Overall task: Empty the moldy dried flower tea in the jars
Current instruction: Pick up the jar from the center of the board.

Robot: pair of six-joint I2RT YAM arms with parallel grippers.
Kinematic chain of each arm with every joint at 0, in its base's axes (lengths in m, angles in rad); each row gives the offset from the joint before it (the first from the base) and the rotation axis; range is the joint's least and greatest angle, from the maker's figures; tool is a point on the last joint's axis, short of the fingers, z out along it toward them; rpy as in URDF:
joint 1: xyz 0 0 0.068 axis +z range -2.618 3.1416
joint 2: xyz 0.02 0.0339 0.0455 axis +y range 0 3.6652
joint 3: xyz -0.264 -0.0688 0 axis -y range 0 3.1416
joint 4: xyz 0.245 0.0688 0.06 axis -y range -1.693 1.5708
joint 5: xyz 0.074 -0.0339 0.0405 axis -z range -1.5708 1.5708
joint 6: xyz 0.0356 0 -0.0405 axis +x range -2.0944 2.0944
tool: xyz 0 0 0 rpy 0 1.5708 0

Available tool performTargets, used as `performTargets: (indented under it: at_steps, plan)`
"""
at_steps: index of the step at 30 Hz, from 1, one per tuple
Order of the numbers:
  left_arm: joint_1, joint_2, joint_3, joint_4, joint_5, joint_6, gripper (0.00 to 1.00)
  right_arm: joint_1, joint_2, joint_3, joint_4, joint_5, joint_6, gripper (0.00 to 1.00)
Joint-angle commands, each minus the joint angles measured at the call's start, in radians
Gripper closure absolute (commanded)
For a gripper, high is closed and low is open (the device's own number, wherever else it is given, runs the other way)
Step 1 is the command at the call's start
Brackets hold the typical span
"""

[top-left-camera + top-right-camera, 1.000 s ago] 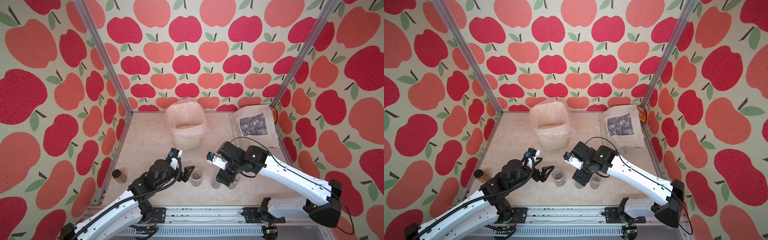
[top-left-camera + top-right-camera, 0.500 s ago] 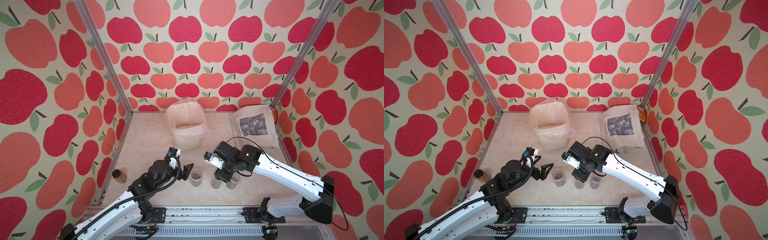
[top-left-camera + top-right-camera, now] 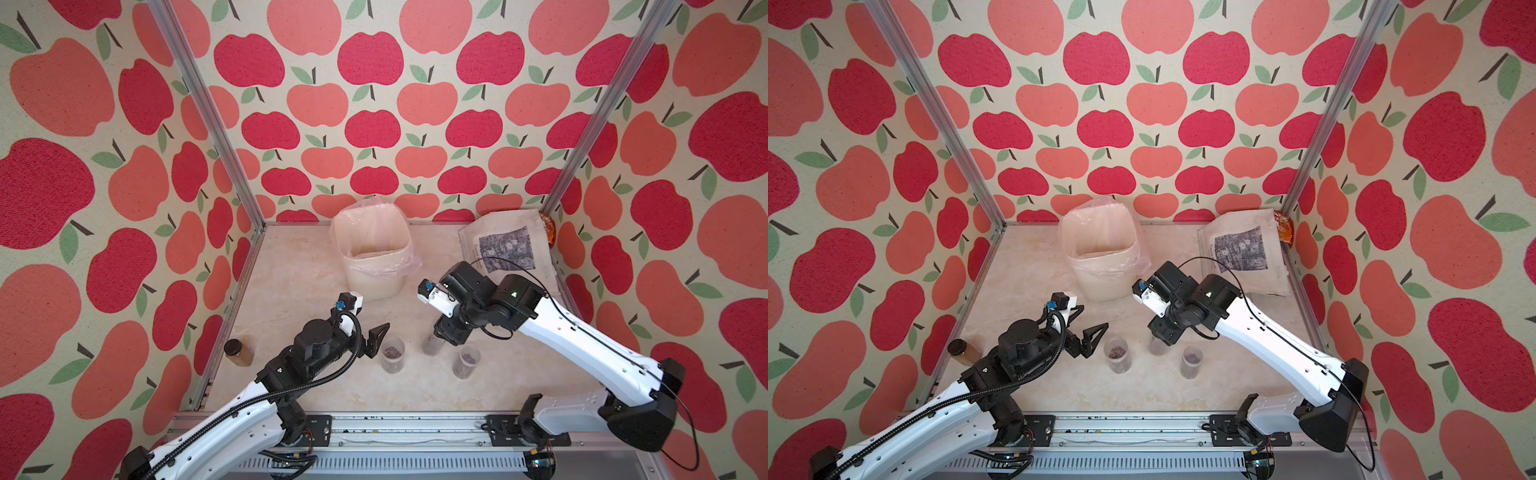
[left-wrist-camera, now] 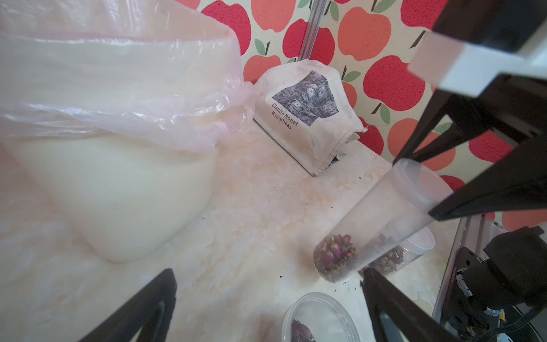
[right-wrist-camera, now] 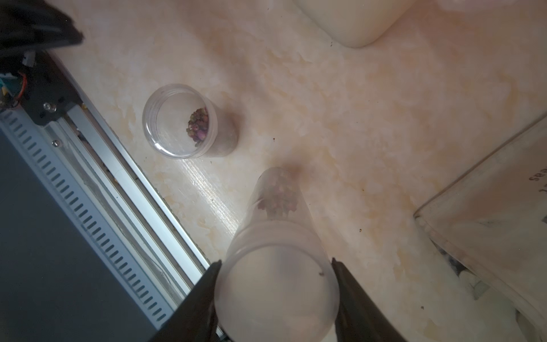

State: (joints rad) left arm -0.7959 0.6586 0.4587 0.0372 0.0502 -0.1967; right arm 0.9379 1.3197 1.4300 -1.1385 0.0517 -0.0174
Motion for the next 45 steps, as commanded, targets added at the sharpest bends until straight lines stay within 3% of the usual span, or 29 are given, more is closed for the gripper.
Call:
performTargets:
  at_steps: [1,6,13,20,26,36,45]
  plan:
    - [0.001,0.041,0.049,0.069,0.078,0.125,0.01,-0.054,-0.034,0.094,-0.035,-0.015,0.014,0.65]
    - [0.001,0.162,0.131,0.093,0.169,0.284,0.01,-0.127,-0.034,0.183,-0.013,-0.087,0.026,0.66]
    - [0.015,0.347,0.287,0.03,0.235,0.48,0.01,-0.136,-0.039,0.202,0.061,-0.226,0.067,0.66]
    - [0.054,0.421,0.322,0.038,0.366,0.571,0.01,-0.136,-0.056,0.188,0.132,-0.292,0.101,0.68]
    - [0.089,0.426,0.328,0.018,0.439,0.594,0.14,-0.137,-0.047,0.196,0.18,-0.348,0.114,0.68]
    - [0.125,0.425,0.311,0.01,0.511,0.601,0.24,-0.153,-0.018,0.205,0.223,-0.45,0.134,0.68]
    - [0.148,0.426,0.292,0.008,0.579,0.6,0.53,-0.207,0.012,0.191,0.241,-0.569,0.109,0.7]
